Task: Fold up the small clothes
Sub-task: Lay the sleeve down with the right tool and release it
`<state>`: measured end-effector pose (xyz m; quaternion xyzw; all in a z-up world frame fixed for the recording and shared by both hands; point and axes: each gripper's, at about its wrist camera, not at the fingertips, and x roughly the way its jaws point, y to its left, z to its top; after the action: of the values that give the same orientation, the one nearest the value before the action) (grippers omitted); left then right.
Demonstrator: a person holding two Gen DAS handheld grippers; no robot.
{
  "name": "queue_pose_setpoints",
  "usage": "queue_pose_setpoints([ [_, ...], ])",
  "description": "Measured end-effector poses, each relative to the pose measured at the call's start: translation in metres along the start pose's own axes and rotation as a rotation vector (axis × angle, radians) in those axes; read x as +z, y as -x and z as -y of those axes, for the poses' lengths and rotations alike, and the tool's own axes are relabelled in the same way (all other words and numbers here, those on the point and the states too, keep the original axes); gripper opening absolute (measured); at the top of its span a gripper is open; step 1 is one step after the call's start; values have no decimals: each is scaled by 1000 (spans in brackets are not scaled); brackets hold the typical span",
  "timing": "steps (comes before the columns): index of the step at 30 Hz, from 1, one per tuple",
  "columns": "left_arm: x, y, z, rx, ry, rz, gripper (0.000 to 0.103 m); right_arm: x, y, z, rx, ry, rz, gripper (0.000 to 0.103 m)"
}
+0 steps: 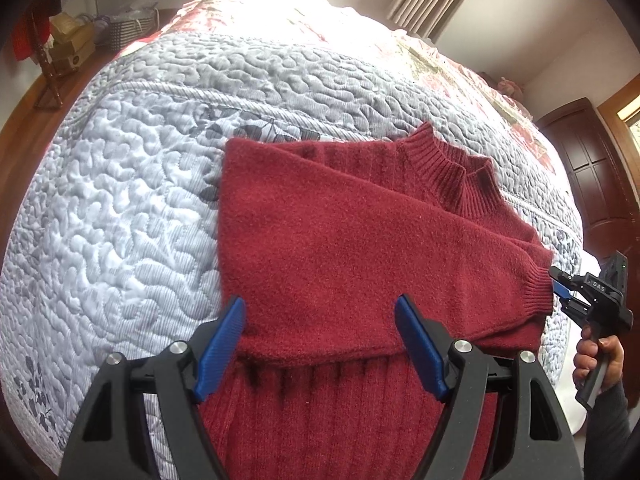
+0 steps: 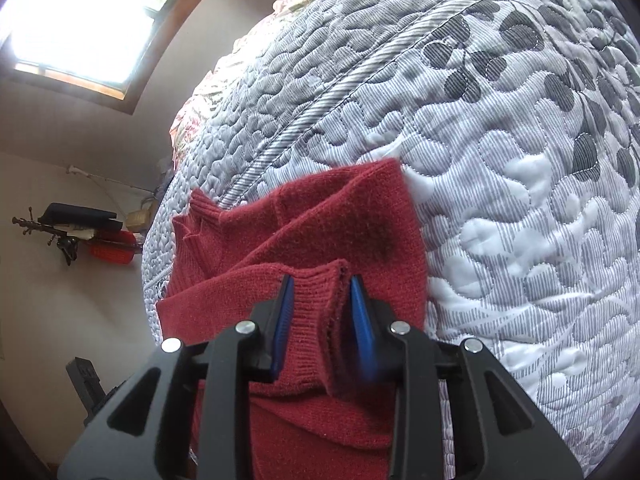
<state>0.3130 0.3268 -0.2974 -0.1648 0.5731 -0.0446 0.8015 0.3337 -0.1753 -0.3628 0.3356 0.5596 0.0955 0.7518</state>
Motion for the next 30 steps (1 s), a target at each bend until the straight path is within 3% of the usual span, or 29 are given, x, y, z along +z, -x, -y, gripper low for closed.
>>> queue_pose_setpoints([
  [2, 1, -7, 0, -2, -6, 1, 77, 1, -5, -2, -16, 22, -28, 29],
  [3, 1, -10, 0, 1, -6, -2, 77, -2, -7, -3, -22, 38, -33, 22],
  [4, 1, -13, 0, 4, -6, -7, 77, -2, -6, -5, -40, 66, -24, 7],
  [11, -1, -26, -2, -3, 2, -23, 77, 0, -1, 4, -46, 58, 5, 6],
  [13, -2, -28, -5, -8, 16, -29, 77, -2, -7, 4, -45, 65, -22, 13],
  [16, -1, -21, -6, -7, 15, -3, 77, -5, 2, 0, -80, 81, 9, 15],
  [20, 2, -11, -3, -36, -4, 35, 79, -13, 28, -13, 2, 66, 56, 15],
  [21, 1, -13, -3, -41, -7, 32, 79, -19, 26, -17, 17, 72, 33, 15],
  [25, -5, -32, -5, -26, -9, -24, 80, -38, 2, -14, -57, 107, -44, 14],
  [28, -12, -51, -11, -9, -13, -83, 79, -41, -5, 8, -86, 64, -44, 0],
  [30, -14, -47, -9, -3, -36, -81, 79, -41, 3, 11, -66, 35, -30, 4],
])
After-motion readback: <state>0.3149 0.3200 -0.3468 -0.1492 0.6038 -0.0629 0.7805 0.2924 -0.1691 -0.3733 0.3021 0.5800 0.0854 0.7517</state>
